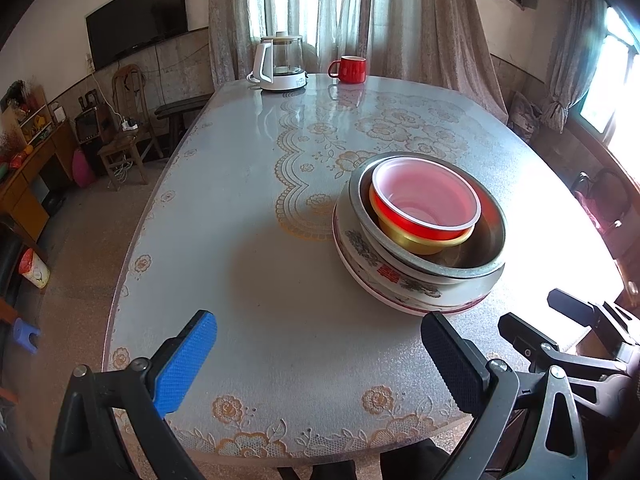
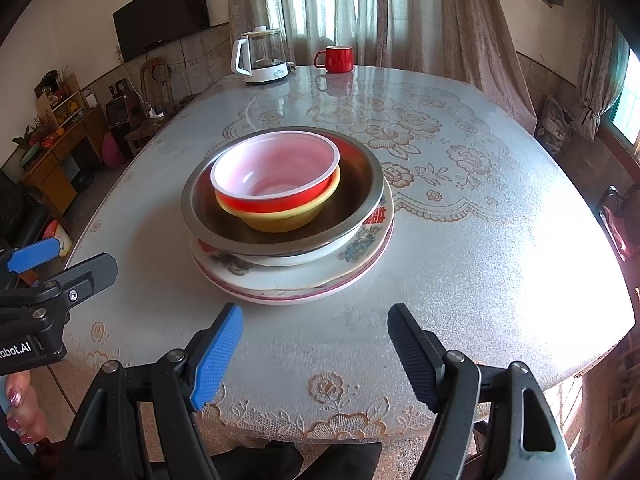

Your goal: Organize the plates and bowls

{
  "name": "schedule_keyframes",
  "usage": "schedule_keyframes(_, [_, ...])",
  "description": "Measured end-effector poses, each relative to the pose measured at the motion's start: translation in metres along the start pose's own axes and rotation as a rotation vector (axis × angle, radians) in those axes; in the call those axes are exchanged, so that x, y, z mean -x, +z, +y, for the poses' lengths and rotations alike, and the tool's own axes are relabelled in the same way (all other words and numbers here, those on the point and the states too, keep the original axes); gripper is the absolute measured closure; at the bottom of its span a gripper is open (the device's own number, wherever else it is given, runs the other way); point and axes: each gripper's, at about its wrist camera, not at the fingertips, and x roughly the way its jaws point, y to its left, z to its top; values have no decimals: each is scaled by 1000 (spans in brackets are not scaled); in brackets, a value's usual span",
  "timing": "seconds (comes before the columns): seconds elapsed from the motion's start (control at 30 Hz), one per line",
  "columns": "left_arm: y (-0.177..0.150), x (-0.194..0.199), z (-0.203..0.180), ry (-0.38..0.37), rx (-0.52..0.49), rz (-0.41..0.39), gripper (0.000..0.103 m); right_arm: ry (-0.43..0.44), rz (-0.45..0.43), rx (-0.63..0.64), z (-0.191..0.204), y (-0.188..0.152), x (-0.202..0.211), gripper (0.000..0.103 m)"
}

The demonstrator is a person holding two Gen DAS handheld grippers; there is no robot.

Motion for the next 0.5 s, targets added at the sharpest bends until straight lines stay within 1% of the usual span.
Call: schedule_keyframes(0.5, [0,0,-1,-1,-2,0,0,0,9,-2,-2,2,-2,27])
